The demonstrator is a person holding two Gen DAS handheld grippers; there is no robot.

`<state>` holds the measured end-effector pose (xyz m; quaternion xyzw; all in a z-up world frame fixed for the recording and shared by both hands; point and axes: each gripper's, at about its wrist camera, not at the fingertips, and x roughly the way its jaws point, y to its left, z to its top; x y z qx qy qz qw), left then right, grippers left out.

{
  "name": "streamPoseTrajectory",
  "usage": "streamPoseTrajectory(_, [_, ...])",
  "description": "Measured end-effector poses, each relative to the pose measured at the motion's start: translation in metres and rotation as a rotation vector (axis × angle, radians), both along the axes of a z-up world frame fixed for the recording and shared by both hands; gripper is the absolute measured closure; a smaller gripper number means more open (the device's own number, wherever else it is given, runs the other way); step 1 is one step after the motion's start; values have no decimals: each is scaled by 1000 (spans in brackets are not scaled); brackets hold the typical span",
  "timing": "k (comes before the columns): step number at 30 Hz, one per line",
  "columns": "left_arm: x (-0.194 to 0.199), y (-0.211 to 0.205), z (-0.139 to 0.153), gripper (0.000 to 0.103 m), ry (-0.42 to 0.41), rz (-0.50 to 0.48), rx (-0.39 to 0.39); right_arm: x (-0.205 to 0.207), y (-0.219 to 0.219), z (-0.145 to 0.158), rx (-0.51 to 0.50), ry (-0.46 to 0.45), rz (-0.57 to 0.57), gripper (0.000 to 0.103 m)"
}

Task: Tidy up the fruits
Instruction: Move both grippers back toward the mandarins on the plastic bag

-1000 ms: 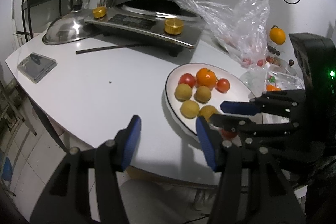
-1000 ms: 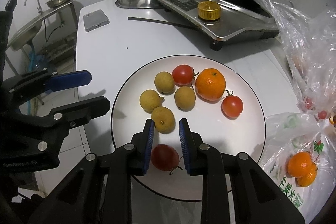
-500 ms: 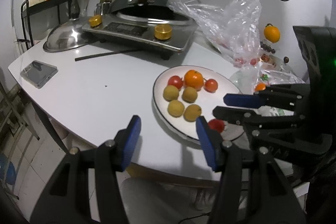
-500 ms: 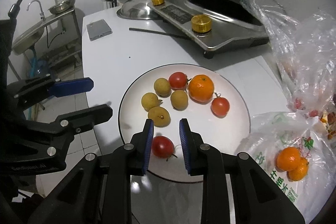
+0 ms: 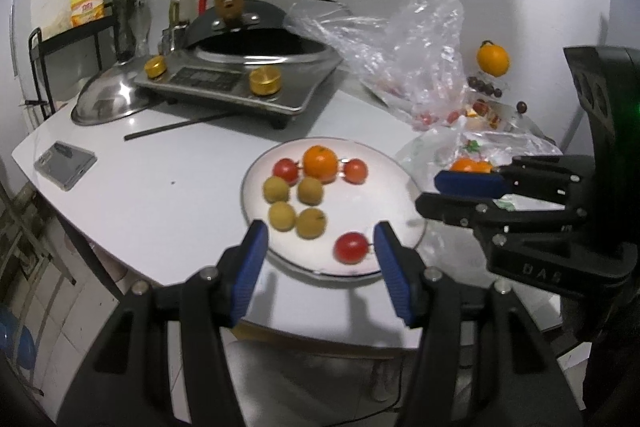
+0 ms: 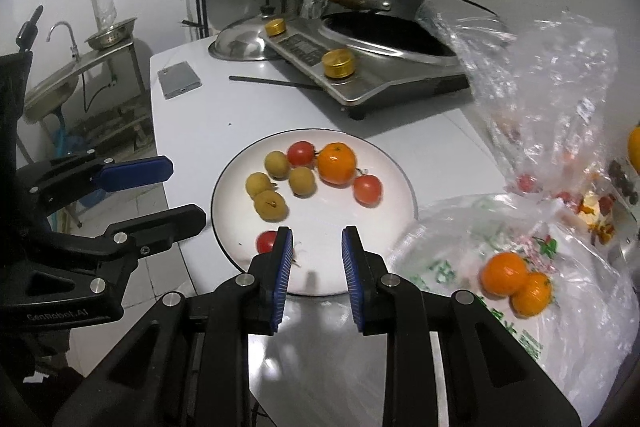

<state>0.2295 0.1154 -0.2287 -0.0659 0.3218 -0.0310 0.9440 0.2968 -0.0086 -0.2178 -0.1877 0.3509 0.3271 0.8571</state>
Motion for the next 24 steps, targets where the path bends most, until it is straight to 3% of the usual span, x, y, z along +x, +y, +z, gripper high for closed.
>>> streamPoseTrajectory(7, [2,-29,10,46,-12,-37,26,-3,-35,8,28,-15,-45,75])
streamPoseTrajectory(9, [4,-38,11,46,-13,-49,33,-2,-45,10,37,-16,-58,65])
streamPoseTrajectory(24, [21,-102,20,46,-12,-128,86,4,-121,17,97,-32,-155,65])
